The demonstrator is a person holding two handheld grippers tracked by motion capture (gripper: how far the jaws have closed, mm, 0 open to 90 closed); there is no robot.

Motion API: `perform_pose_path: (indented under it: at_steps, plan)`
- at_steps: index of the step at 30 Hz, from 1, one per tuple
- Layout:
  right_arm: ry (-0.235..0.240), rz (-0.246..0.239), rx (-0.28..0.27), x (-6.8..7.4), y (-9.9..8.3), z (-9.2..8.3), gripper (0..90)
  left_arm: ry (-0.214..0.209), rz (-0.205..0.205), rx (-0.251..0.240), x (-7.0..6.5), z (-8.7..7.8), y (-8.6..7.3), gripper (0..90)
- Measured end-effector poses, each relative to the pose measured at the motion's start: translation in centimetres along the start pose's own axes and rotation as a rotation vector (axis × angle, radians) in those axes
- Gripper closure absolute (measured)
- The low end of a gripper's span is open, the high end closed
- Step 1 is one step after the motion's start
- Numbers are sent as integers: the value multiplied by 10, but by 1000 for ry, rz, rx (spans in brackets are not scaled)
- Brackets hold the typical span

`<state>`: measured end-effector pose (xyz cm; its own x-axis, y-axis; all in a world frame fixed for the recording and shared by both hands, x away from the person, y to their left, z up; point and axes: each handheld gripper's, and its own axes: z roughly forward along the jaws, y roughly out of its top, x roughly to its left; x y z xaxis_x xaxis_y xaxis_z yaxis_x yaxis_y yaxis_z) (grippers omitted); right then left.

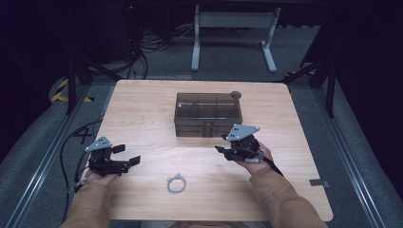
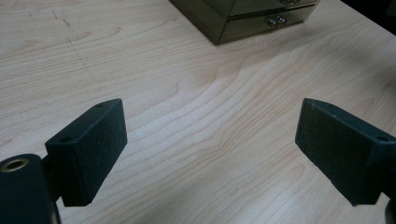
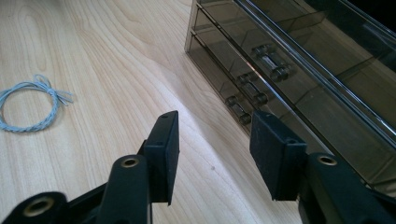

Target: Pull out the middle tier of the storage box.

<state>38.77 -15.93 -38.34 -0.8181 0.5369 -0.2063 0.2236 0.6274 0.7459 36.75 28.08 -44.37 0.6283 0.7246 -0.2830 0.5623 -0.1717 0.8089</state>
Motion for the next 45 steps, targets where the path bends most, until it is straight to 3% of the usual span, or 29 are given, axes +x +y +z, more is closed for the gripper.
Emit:
perform_pose_path:
  at_steps: [5,15,17,18,34,45]
  plan:
    - [-11,-29,5,4,4,4,571,0,2,0,0,1,0,97]
    - [-91,-105,33,15,12,12,599,-1,1,4,0,2,1,97]
    - [-109,-126,37,17,12,14,599,-1,1,4,0,2,1,98]
    - [-149,-158,45,21,14,16,597,-1,2,4,0,2,1,98]
    - [-287,-337,114,36,13,39,592,-3,1,-4,0,1,1,98]
    - [-343,-381,128,40,11,50,588,9,-2,-1,0,-3,-2,102]
